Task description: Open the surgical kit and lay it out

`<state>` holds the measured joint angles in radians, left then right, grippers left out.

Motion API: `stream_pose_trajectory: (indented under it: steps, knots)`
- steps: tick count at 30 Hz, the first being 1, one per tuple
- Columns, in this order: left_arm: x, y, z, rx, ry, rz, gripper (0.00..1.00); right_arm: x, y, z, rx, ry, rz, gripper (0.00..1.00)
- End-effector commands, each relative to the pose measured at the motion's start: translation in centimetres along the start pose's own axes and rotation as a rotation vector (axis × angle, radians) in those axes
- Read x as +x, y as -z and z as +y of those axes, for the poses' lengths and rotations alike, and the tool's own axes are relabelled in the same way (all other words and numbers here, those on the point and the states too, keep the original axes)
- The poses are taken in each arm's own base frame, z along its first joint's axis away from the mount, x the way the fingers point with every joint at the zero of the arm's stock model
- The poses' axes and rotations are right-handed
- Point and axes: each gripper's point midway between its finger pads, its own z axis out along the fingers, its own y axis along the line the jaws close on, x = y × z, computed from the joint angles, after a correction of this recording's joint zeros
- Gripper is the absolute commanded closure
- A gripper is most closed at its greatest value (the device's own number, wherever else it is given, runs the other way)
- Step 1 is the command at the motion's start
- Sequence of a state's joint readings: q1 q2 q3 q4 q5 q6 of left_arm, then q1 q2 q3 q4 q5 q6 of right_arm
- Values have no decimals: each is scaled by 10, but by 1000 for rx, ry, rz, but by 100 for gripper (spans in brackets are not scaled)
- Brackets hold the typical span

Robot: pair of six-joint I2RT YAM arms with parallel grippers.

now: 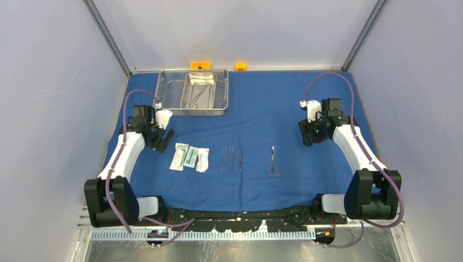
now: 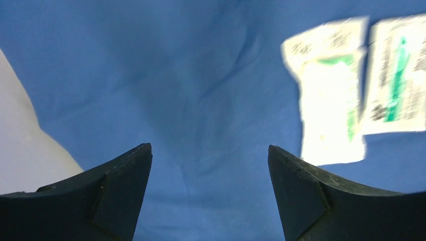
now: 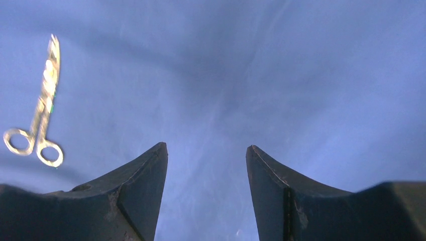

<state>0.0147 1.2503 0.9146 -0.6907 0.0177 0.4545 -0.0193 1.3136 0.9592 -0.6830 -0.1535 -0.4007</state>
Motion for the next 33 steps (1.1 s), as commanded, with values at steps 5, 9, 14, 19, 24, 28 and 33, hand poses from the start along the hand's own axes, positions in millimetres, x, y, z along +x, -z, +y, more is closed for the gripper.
stream_pose_trajectory:
  steps: [5,9,14,19,24,28,33]
  knots:
    - [66,-33,15,21,-23,168,14,84,-8,12,-88,101,208,37]
    - [93,-42,12,15,-84,242,16,118,-12,7,-103,144,301,37]
    - [115,-41,5,25,-151,285,16,152,-2,15,-174,202,403,38]
    - [129,-48,2,38,-208,321,18,174,-3,18,-195,246,467,39]
    - [142,-44,-8,97,-238,369,24,192,-4,21,-213,279,513,41]
    - [152,-35,-18,133,-265,381,28,192,-1,20,-203,300,502,42]
    - [151,-22,-25,163,-290,359,36,192,9,23,-265,360,524,44]
